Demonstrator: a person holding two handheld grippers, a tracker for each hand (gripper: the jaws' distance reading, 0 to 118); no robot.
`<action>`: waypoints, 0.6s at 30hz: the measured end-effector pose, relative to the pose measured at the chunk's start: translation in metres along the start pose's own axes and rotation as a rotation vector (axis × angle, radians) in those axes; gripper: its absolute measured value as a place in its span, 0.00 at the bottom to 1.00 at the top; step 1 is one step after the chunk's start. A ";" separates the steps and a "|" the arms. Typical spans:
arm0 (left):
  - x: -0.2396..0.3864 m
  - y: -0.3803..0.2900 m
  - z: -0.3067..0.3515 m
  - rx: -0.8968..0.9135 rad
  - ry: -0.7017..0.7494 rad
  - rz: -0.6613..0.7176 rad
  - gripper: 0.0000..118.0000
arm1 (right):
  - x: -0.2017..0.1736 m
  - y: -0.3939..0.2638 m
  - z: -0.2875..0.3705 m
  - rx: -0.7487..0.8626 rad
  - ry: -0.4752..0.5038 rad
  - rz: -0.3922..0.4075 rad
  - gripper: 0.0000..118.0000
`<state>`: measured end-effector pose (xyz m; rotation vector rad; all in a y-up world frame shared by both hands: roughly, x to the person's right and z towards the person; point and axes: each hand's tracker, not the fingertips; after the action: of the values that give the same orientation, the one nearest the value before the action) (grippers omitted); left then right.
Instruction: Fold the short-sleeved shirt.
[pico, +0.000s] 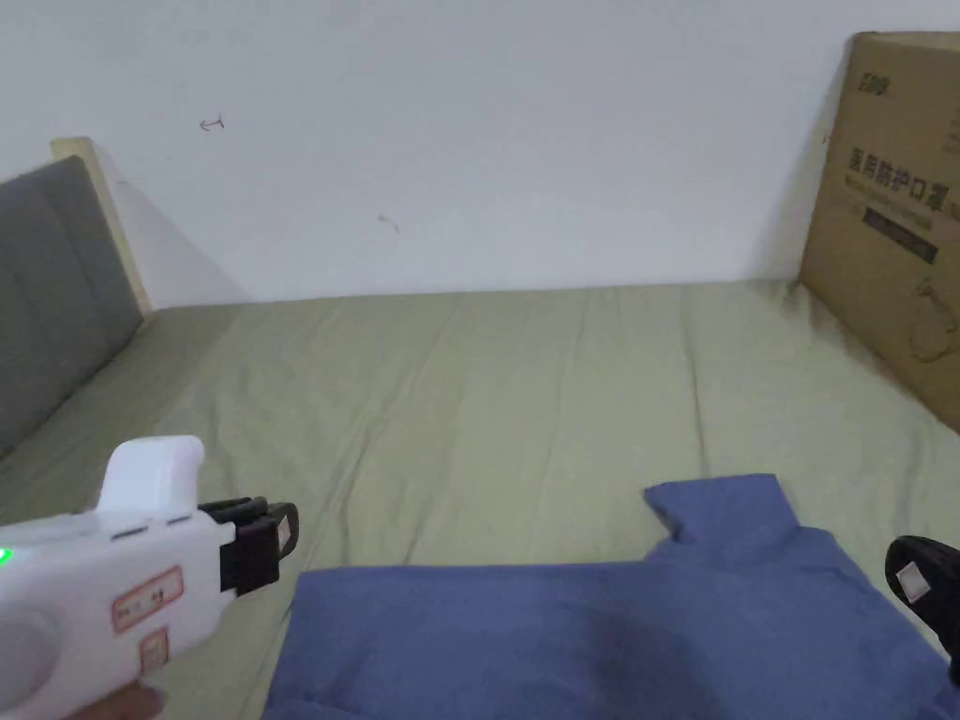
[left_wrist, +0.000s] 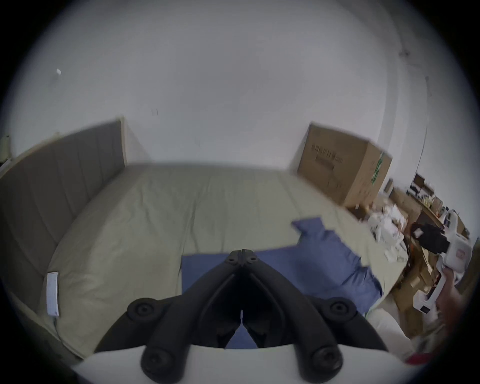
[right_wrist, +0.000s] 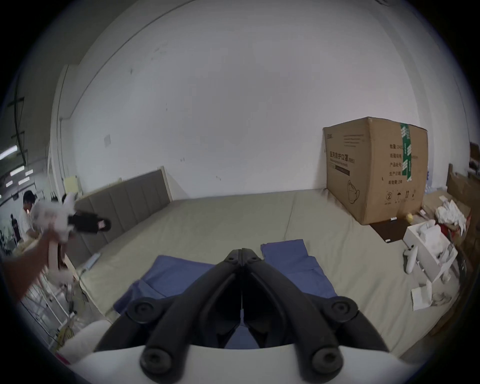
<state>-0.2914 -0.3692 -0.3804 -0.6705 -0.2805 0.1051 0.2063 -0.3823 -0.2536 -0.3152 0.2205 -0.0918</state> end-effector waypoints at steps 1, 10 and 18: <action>-0.016 0.014 -0.026 -0.128 -0.005 0.018 0.00 | 0.000 -0.001 -0.007 -0.017 -0.001 0.008 0.00; -0.099 0.002 -0.191 -0.436 0.064 0.126 0.74 | -0.002 -0.019 -0.065 -0.165 0.040 -0.001 0.00; -0.135 -0.023 -0.279 -0.467 0.102 0.123 0.93 | 0.009 -0.029 -0.094 -0.295 -0.011 0.104 0.00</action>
<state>-0.3399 -0.5788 -0.6052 -1.1539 -0.1642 0.1240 0.1921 -0.4389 -0.3331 -0.5974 0.2395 0.0460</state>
